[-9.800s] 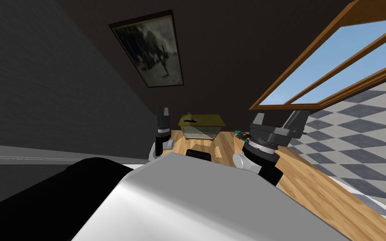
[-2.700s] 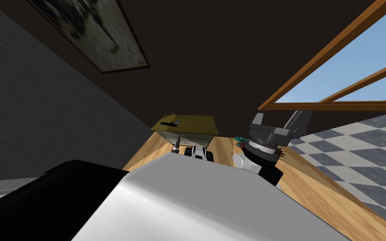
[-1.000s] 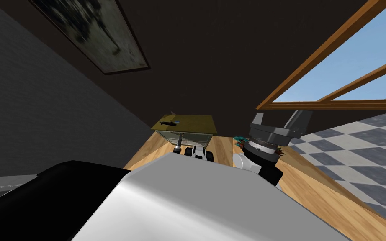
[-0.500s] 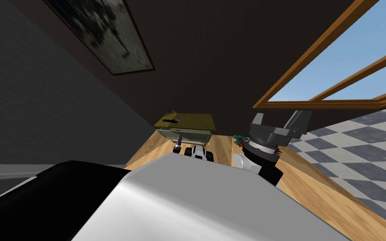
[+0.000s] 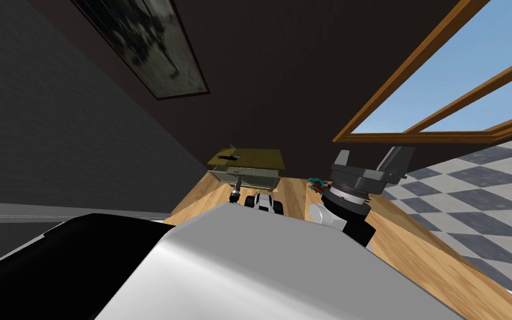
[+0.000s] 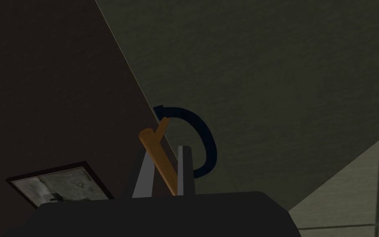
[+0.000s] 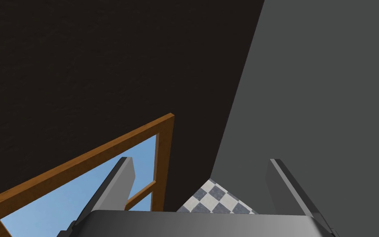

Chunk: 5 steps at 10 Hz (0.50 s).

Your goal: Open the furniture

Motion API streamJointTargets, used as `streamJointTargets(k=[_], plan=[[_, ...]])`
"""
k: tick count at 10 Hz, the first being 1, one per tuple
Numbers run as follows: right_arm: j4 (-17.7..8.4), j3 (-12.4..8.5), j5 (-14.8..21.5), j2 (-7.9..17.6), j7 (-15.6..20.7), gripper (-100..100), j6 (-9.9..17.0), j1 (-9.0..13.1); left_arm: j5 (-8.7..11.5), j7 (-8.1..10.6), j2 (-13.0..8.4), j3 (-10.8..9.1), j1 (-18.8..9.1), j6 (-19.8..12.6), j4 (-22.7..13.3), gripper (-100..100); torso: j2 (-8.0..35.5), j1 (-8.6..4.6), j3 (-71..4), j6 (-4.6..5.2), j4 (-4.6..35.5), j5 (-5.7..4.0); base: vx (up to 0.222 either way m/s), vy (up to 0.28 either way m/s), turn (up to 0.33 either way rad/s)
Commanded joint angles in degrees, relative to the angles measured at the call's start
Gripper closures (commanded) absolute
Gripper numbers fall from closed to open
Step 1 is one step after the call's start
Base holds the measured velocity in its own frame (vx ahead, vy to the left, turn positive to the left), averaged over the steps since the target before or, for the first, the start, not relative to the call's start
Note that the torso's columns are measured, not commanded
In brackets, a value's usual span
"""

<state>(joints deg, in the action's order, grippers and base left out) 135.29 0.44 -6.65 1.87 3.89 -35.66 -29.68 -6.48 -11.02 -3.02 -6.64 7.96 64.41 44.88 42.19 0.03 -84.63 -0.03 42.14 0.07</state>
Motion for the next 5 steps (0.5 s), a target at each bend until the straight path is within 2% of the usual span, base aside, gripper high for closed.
streamJointTargets(k=[1,3,4,5], plan=[[0.0,0.0,0.0,0.0,0.0,0,0.0,0.01,-0.17,0.3,-0.18,0.2,0.47,-0.3,0.22,100,0.24,0.02,0.17,-0.02,0.0,0.04,-0.177,-0.027,0.027],[0.0,0.0,0.0,0.0,0.0,0,0.0,0.01,-0.3,0.57,-0.37,0.36,0.81,-0.5,0.61,100,0.12,0.03,0.11,0.02,0.01,0.04,-0.184,-0.015,0.031],[-0.01,0.0,0.0,0.0,0.0,0,0.0,0.01,-0.14,0.87,-0.75,0.29,-0.52,-2.1,1.49,-100,0.07,0.04,0.07,0.0,0.02,0.02,-0.137,-0.024,0.023],[0.0,0.0,0.0,0.0,0.0,0,0.0,0.01,-0.03,1.25,-1.22,0.27,-1.59,-3.8,2.16,-100,-0.15,0.0,-0.07,0.03,0.05,-0.04,-0.085,-0.031,0.026]])
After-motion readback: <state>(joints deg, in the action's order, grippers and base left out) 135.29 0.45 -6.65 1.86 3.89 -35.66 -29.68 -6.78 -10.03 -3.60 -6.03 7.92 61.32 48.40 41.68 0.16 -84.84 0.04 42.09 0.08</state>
